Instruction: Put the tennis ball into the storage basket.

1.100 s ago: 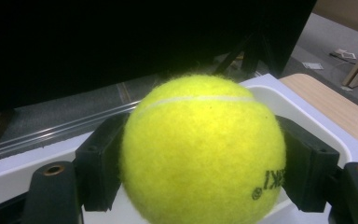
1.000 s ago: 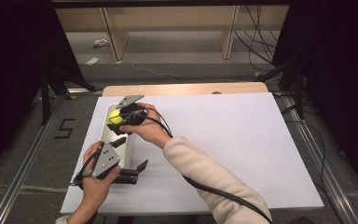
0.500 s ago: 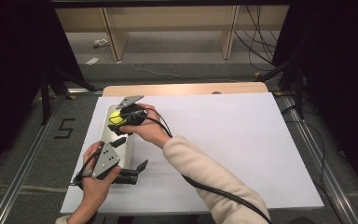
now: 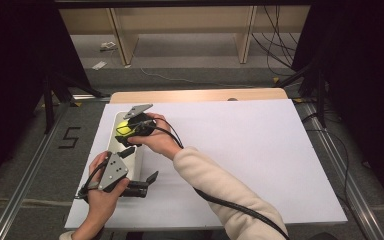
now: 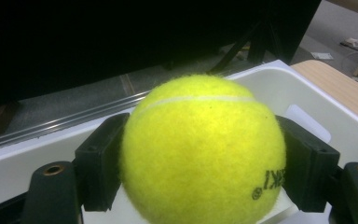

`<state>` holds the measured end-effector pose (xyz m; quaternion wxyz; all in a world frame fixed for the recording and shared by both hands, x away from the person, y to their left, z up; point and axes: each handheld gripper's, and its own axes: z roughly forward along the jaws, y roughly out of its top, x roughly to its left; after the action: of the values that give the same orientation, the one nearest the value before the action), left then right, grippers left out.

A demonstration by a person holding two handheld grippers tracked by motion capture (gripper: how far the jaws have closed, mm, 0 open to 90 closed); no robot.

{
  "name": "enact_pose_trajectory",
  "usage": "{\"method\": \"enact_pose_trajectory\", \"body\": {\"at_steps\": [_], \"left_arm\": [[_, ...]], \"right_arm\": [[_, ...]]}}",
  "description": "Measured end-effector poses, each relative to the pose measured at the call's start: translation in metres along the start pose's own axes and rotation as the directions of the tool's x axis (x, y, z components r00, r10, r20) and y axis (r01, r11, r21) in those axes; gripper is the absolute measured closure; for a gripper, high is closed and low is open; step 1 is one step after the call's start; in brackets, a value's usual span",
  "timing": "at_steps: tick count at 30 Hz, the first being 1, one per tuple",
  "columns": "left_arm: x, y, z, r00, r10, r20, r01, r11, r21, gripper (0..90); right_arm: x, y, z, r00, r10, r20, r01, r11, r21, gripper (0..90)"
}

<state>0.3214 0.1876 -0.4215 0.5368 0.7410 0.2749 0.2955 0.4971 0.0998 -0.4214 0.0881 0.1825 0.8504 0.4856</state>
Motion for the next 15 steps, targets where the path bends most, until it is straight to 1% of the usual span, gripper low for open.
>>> {"method": "enact_pose_trajectory", "body": {"at_steps": [1, 8, 15], "left_arm": [[-0.0003, -0.0001, 0.0001, 1.0000, -0.003, 0.001, 0.003, 1.0000, 0.001, 0.0], [-0.0007, 0.0000, 0.0002, 0.9999, 0.012, -0.002, -0.012, 0.9999, 0.005, 0.0], [-0.0006, -0.0002, 0.0003, 0.9999, 0.012, 0.000, -0.012, 0.9999, 0.006, 0.0]], "right_arm": [[0.0004, -0.0002, 0.0004, 1.0000, 0.001, -0.002, -0.001, 1.000, -0.001, 26.3], [0.0018, -0.0017, 0.0036, 0.9999, 0.002, -0.011, -0.002, 1.000, 0.006, 26.3], [0.0035, -0.0038, 0.0060, 0.9998, 0.001, -0.018, -0.001, 1.000, 0.014, 26.3]]}}
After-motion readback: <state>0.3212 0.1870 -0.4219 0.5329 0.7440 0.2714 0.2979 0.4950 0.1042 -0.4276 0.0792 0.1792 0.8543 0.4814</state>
